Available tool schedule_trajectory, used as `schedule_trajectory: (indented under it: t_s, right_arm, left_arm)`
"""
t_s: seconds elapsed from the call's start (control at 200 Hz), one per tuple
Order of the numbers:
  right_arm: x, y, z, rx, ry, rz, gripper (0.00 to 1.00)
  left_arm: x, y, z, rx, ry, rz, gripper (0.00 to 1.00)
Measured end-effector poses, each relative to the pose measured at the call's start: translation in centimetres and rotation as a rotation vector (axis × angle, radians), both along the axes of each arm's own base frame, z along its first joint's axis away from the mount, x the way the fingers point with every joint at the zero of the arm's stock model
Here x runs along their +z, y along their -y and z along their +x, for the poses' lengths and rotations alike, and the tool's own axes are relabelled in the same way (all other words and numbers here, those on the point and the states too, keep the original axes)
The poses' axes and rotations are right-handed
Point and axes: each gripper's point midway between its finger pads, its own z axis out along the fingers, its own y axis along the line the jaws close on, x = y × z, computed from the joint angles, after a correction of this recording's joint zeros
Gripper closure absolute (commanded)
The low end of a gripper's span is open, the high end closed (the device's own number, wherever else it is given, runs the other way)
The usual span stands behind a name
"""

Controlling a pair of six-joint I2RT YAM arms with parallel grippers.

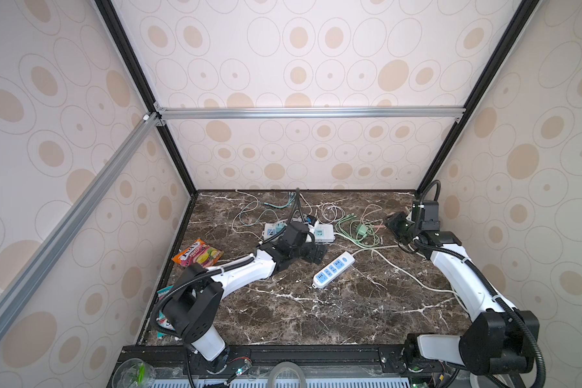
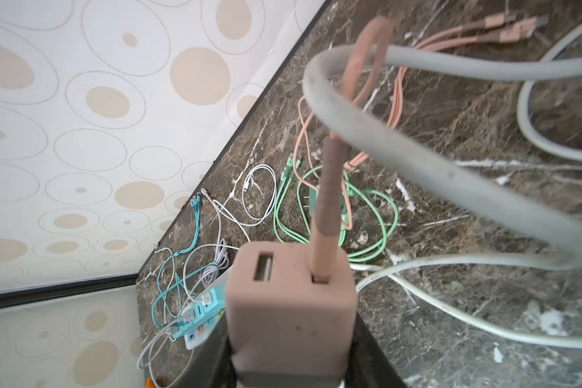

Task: Insert the plug
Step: 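Grasp the pink charger with the right gripper while the left gripper reaches the blue-socket strip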

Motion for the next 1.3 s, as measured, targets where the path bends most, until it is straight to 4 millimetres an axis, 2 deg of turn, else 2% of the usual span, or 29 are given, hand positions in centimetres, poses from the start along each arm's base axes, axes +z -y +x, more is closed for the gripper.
schedule_trajectory:
  t_s: [0.135, 0.295, 0.33, 0.395, 0.47, 0.56, 0.635, 0.74, 0.89, 0.99, 1.095, 1.18, 1.301]
  right_arm:
    - [-2.4, -0.6, 0.0, -0.065, -0.067, 0.135, 0.90]
    - [-5.1, -2.1, 1.3, -0.105, -0.131, 0.303, 0.91]
    - [-5.4, -2.5, 1.8, -0.103, -0.137, 0.336, 0.91]
    - [-6.2, -3.1, 2.6, -0.097, -0.155, 0.386, 0.91]
    - [-6.4, -3.5, 3.2, -0.090, -0.166, 0.410, 0.91]
    - [-4.8, -3.5, 4.1, -0.076, -0.132, 0.401, 0.91]
    - [-2.0, -3.3, 5.2, -0.056, -0.064, 0.370, 0.91]
    - [2.2, -2.5, 5.7, -0.036, 0.038, 0.275, 0.91]
    - [8.3, -0.3, 4.3, -0.026, 0.193, 0.055, 0.91]
    - [10.9, 1.1, 2.6, -0.018, 0.272, -0.098, 0.91]
    - [11.6, 1.7, 1.3, 0.029, 0.316, -0.244, 0.91]
    - [10.3, 1.5, 0.7, 0.102, 0.312, -0.339, 0.92]
    - [8.0, 0.3, 0.2, 0.244, 0.295, -0.425, 0.92]
  left_arm:
    - [-5.0, 3.4, -2.1, -0.114, -0.040, 0.163, 0.02]
    - [-9.8, 5.4, -3.0, -0.183, -0.101, 0.288, 0.02]
    - [-10.4, 5.6, -2.8, -0.191, -0.100, 0.306, 0.02]
    - [-10.3, 6.2, -2.5, -0.200, -0.095, 0.303, 0.05]
    - [-10.4, 6.3, -2.4, -0.209, -0.093, 0.312, 0.13]
    - [-10.5, 6.2, -2.4, -0.214, -0.091, 0.322, 0.22]
    - [-10.6, 6.0, -2.7, -0.225, -0.084, 0.323, 0.27]
    - [-10.7, 5.1, -3.9, -0.265, -0.080, 0.326, 0.29]
    - [-10.8, 3.4, -6.8, -0.383, -0.078, 0.346, 0.31]
    - [-10.9, 2.5, -8.8, -0.472, -0.073, 0.367, 0.32]
    - [-10.9, 1.7, -10.9, -0.558, -0.075, 0.397, 0.33]
    - [-10.9, 1.1, -11.6, -0.584, -0.075, 0.426, 0.33]
    - [-10.9, 0.2, -11.2, -0.562, -0.068, 0.459, 0.29]
